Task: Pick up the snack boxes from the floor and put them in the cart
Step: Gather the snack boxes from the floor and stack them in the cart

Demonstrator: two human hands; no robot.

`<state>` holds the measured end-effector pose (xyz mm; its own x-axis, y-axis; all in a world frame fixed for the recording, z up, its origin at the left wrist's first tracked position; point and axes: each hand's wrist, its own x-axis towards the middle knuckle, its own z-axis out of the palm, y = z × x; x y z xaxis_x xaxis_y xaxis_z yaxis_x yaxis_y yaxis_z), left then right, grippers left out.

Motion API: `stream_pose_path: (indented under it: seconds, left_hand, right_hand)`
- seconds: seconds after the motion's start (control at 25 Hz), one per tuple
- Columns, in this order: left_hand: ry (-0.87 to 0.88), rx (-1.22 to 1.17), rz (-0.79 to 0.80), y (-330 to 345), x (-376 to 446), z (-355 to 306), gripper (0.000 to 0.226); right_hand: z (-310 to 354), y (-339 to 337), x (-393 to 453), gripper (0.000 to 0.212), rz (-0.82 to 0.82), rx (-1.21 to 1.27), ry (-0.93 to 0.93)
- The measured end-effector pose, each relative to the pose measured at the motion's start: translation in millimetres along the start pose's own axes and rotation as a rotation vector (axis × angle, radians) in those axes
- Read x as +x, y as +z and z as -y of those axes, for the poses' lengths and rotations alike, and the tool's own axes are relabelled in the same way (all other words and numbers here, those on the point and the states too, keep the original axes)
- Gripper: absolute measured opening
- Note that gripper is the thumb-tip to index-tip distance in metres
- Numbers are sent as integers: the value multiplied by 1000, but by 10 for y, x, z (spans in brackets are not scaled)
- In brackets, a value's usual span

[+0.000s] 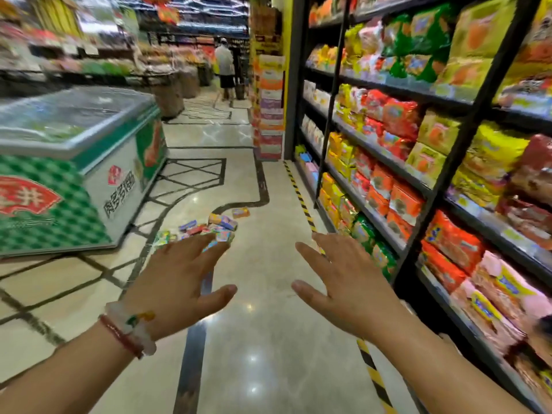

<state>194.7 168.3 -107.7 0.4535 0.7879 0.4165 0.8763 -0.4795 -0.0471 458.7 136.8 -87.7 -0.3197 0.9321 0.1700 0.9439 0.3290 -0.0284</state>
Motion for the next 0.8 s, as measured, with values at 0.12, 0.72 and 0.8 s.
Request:
stream_pose_path:
  seconds: [0.12,0.72,0.8]
  left_hand:
    - [-32,29,-19,153,182,663,64]
    - [-197,243,49,998,1164,3351,69]
    - [-220,262,62,1213,1385,3617,70]
  right_hand:
    - [183,206,771,97,-41,-5,-49]
    - [680,1115,3892,94,-47,67,-230]
    - [662,1313,4353,90,-61,74,-248]
